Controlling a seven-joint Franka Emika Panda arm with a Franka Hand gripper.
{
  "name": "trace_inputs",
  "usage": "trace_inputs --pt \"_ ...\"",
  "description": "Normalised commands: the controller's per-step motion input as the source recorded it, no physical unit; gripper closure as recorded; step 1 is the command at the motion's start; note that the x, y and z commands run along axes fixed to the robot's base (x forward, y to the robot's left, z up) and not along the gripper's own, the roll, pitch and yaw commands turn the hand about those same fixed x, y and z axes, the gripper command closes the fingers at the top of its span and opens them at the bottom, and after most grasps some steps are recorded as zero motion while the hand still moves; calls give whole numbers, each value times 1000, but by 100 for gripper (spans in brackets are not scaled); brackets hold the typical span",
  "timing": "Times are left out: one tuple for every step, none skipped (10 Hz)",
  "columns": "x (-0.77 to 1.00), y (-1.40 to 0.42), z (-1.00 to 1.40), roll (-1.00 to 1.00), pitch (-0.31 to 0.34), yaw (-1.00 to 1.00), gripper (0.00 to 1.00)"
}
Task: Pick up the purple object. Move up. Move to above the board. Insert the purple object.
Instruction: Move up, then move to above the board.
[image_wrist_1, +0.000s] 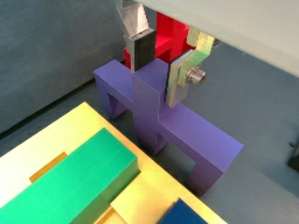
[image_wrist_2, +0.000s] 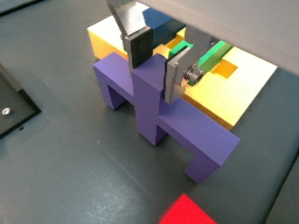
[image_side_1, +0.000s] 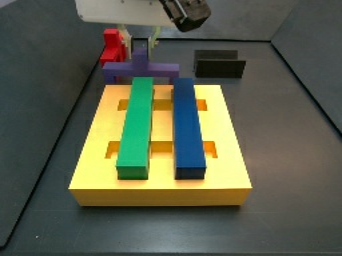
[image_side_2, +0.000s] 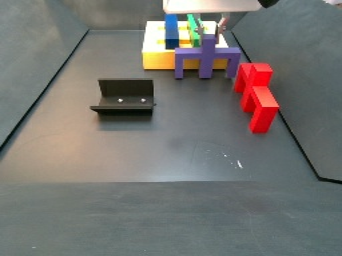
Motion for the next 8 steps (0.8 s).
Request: trace_inputs --pt "-17 48 791 -6 27 40 100" --pt "-34 15 571 -39 50 36 100" --pt "13 16 208 -77 40 11 100" --pt "0 0 1400 0 0 0 100" --pt "-41 -6 1400 9 32 -7 100" --pt "-71 -11 1400 -10 26 -9 100" --pt "-45 0 1400 -30 2 -4 100" --pt "46 -7 792 -27 60 -7 100"
